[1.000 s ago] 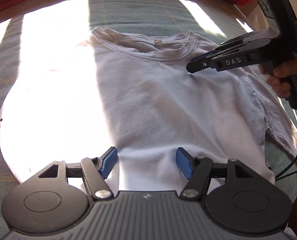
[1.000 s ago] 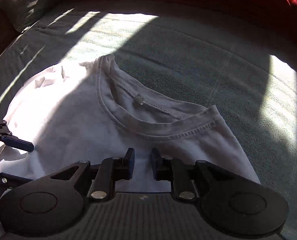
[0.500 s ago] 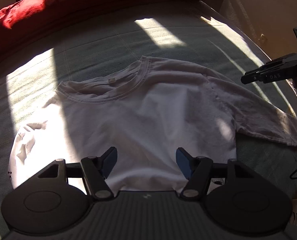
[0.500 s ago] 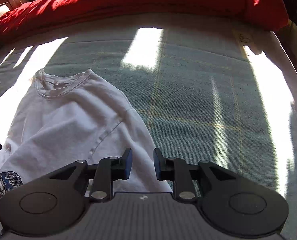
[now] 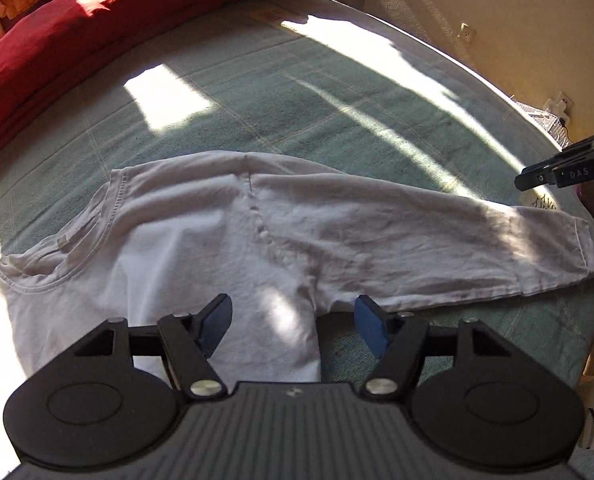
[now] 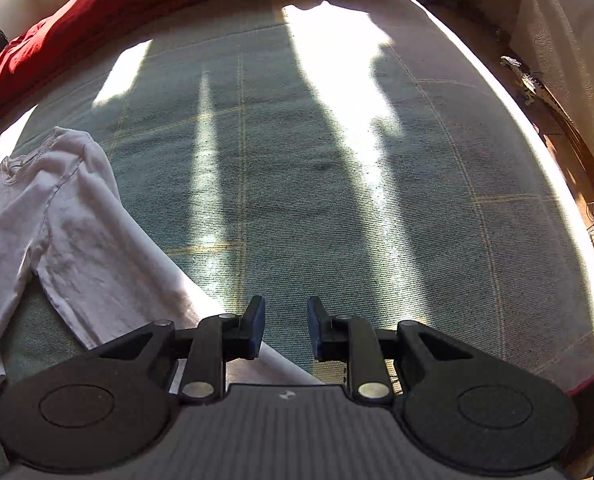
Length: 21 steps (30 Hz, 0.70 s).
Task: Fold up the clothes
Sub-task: 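Grasp the sleeve cuff with the right tool and pull it straight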
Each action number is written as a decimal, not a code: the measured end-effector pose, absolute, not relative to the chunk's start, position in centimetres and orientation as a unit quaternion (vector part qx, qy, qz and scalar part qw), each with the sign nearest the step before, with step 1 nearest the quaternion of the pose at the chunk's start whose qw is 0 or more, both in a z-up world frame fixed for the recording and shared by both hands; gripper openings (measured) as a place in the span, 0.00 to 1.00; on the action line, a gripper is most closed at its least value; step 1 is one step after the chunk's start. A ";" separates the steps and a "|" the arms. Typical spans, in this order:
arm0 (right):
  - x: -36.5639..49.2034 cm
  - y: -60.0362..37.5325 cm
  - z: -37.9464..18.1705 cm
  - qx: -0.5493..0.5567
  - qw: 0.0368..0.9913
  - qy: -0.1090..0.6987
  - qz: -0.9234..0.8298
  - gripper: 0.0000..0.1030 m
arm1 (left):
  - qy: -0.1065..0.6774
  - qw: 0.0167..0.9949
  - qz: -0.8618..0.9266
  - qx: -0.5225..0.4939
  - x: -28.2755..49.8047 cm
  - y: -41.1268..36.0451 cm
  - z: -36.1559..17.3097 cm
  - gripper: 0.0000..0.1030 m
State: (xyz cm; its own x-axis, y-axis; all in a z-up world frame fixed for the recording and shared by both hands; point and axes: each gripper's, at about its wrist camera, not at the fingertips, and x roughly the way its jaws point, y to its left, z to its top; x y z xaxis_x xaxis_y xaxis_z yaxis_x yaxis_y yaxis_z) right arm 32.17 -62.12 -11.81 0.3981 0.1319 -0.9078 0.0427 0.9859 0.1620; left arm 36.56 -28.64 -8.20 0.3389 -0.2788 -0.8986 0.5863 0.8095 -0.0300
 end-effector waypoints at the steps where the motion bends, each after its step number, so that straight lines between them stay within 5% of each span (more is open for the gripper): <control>1: 31.8 -62.8 -11.8 0.090 0.831 0.547 0.034 0.25 | 0.513 0.800 -0.274 0.149 36.5 -29.5 -8.2 0.66; 6: 30.1 -61.2 -11.4 0.103 0.824 0.543 0.120 0.25 | 0.518 0.786 -0.304 0.146 36.3 -32.9 -7.8 0.66; 16: 26.7 -51.2 -13.7 -0.091 0.806 0.544 0.215 0.34 | 0.519 0.762 -0.351 0.164 35.2 -34.5 -8.8 0.67; 17: 26.7 -50.9 -13.9 -0.107 0.805 0.543 0.212 0.32 | 0.519 0.761 -0.353 0.165 35.2 -34.5 -8.9 0.67; 19: 26.9 -50.6 -14.1 -0.123 0.804 0.544 0.207 0.04 | 0.520 0.760 -0.352 0.167 35.0 -34.4 -8.9 0.67; 21: 27.2 -50.9 -13.8 -0.109 0.804 0.547 0.205 0.02 | 0.520 0.760 -0.353 0.165 35.0 -34.2 -8.8 0.67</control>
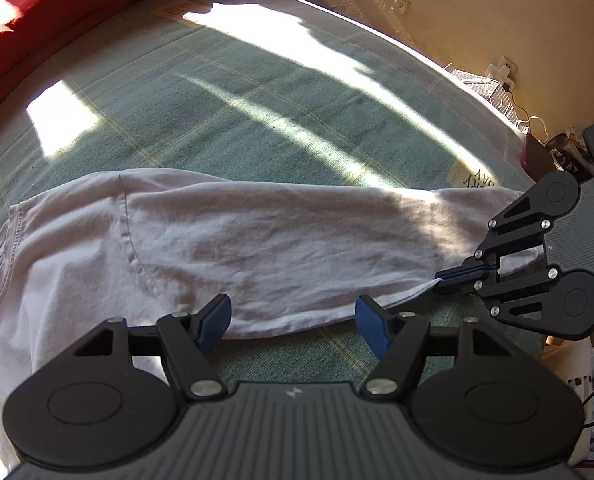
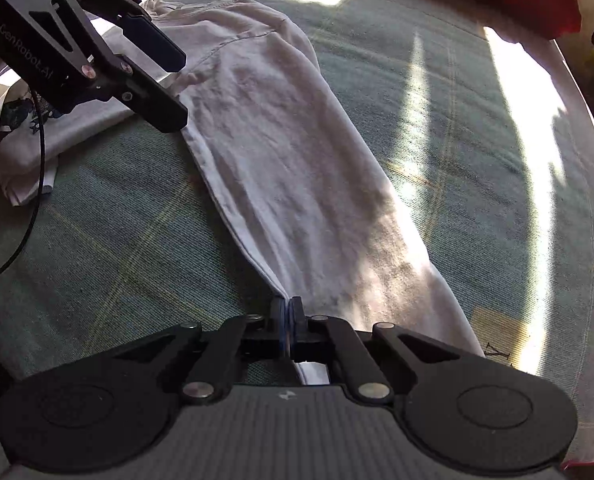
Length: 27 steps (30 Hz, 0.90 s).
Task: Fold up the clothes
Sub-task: 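Grasp the sleeve cuff with the right tool and pull it straight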
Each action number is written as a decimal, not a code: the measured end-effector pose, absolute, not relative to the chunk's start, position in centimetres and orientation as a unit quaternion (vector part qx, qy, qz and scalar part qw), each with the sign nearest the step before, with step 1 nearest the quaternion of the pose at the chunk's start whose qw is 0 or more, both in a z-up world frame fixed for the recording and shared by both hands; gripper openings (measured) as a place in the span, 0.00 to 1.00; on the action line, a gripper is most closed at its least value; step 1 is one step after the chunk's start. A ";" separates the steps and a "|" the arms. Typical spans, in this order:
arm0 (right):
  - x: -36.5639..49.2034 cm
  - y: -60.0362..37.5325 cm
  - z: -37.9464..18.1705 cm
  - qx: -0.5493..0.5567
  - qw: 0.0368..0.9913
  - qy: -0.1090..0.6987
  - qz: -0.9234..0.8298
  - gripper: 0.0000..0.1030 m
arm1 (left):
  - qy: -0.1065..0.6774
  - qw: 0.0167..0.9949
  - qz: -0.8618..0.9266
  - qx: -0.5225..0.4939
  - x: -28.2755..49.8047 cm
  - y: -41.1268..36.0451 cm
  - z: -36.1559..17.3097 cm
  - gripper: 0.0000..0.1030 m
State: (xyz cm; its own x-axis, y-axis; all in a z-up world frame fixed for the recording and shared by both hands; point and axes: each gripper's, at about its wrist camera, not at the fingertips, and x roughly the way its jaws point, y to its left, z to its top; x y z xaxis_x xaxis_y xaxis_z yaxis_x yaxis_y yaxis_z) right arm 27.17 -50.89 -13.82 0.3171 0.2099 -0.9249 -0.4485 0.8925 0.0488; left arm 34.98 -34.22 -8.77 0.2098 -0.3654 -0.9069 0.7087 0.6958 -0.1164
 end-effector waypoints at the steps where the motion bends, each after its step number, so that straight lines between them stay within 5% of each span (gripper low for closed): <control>1: 27.3 -51.2 -13.6 -0.099 0.803 0.550 0.207 0.02 | 0.520 0.760 -0.354 0.163 34.9 -34.2 -8.7 0.67; 11: 27.5 -51.3 -12.1 -0.005 0.768 0.576 0.281 0.02 | 0.522 0.760 -0.355 0.154 34.5 -33.9 -8.4 0.67; 17: 27.7 -51.4 -11.7 0.044 0.754 0.582 0.303 0.15 | 0.525 0.758 -0.355 0.156 34.5 -33.9 -8.7 0.67; 27: 30.1 -59.4 -10.2 0.062 0.823 0.542 0.159 0.15 | 0.526 0.754 -0.361 0.156 34.4 -34.6 -8.8 0.67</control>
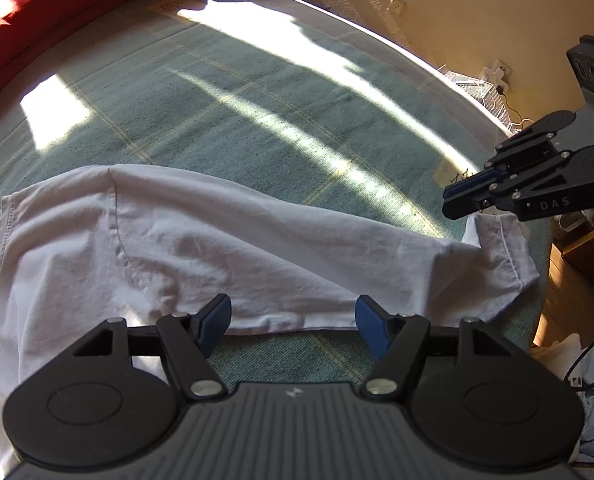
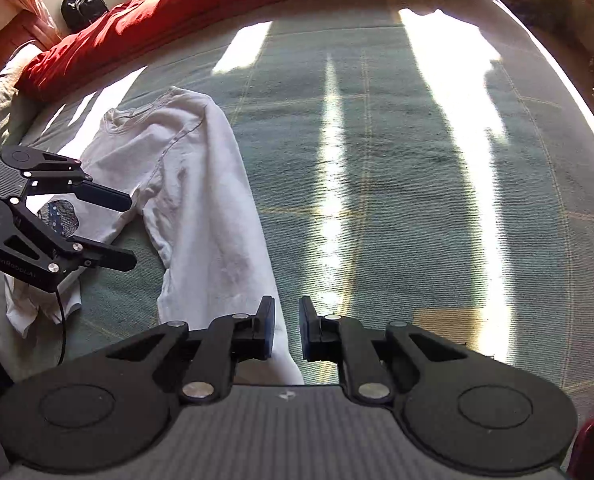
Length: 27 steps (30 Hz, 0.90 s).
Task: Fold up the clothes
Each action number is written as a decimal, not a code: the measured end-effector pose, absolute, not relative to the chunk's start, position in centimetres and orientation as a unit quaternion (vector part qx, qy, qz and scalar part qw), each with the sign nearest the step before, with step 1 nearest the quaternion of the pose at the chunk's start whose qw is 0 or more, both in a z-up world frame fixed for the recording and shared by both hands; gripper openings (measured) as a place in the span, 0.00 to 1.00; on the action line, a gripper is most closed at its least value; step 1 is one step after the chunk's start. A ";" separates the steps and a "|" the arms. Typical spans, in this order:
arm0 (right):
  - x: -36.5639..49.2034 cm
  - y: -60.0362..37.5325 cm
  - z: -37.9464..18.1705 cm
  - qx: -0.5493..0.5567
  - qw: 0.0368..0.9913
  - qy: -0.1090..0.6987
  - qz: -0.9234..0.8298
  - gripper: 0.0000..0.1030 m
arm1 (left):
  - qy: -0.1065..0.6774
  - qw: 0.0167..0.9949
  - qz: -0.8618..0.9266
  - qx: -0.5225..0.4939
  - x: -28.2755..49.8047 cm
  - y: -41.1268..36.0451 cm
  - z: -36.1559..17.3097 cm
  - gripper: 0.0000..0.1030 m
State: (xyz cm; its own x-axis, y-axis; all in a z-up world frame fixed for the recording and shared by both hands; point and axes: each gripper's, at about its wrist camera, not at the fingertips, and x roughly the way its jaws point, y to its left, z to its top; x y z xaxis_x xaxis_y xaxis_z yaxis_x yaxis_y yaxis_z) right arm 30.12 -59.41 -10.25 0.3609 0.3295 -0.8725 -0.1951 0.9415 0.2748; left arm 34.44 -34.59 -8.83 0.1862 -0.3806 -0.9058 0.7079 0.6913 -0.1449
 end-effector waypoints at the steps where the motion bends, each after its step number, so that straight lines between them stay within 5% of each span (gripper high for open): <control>1: 29.9 -60.1 -10.8 0.064 0.820 0.548 0.152 0.15 | 0.526 0.753 -0.362 0.156 34.4 -34.7 -8.9 0.67; 13: 26.4 -61.0 -13.5 0.025 0.797 0.583 0.155 0.27 | 0.531 0.741 -0.373 0.171 34.6 -35.9 -9.5 0.67; 27: 30.5 -59.4 -14.1 0.083 0.769 0.582 0.251 0.28 | 0.533 0.737 -0.379 0.169 34.2 -37.3 -10.0 0.67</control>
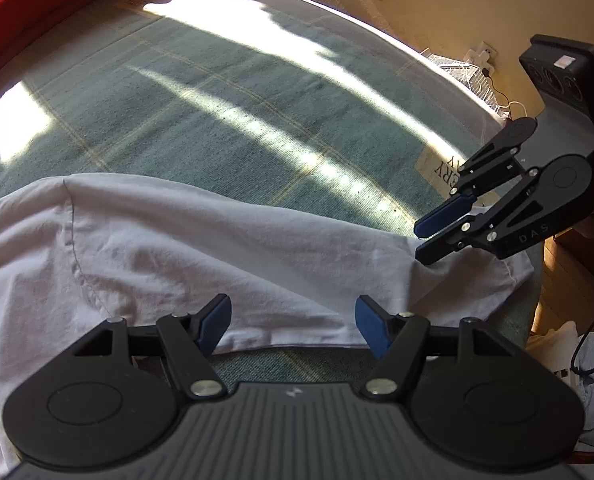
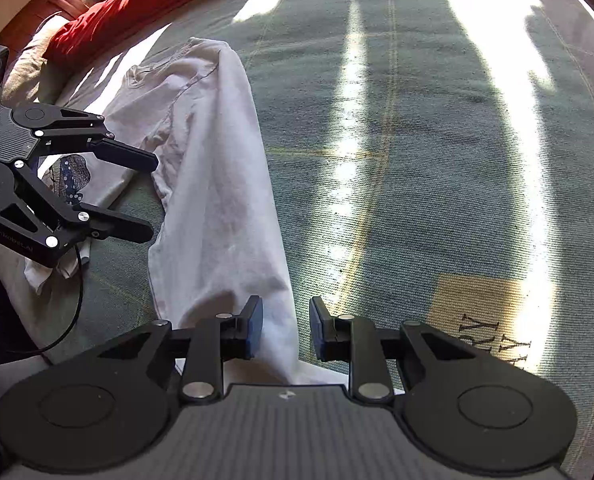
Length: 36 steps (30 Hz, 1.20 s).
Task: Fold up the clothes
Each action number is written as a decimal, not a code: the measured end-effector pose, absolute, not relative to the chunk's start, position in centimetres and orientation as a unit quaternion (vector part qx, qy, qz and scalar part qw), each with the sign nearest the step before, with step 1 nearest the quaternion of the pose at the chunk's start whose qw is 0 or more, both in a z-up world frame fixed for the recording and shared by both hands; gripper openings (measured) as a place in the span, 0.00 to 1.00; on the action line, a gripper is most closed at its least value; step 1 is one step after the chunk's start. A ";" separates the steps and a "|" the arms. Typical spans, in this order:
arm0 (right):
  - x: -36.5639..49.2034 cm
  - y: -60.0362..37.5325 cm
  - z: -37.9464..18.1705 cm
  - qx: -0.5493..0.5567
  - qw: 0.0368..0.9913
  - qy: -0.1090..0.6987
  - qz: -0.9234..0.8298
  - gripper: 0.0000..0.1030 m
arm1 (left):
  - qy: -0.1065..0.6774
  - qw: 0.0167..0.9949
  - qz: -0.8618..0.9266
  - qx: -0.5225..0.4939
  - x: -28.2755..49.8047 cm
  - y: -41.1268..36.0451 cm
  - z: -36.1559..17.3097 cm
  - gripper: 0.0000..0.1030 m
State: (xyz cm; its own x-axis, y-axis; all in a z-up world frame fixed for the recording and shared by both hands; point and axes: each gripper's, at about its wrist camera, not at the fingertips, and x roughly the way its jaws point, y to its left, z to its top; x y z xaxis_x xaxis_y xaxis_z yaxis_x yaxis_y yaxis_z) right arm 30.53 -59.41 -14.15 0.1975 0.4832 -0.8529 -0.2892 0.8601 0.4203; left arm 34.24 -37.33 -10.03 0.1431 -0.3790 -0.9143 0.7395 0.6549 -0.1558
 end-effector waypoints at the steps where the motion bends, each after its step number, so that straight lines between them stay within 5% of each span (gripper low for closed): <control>1: 30.6 -58.9 -14.5 0.086 0.768 0.581 0.255 0.28 | 0.534 0.737 -0.379 0.169 34.3 -37.3 -10.0 0.67; 14: 31.8 -60.4 -14.6 0.167 0.790 0.554 0.204 0.28 | 0.538 0.742 -0.368 0.160 34.9 -37.2 -10.3 0.67; 24: 29.0 -53.8 -15.6 0.009 0.824 0.546 0.152 0.27 | 0.542 0.744 -0.359 0.156 35.2 -36.8 -10.4 0.67; 27: 29.3 -53.1 -15.4 0.012 0.815 0.559 0.149 0.08 | 0.541 0.745 -0.359 0.153 35.2 -36.8 -10.3 0.67; 36: 32.2 -55.7 -12.0 -0.024 0.840 0.530 0.115 0.03 | 0.538 0.755 -0.348 0.141 35.4 -35.7 -9.7 0.67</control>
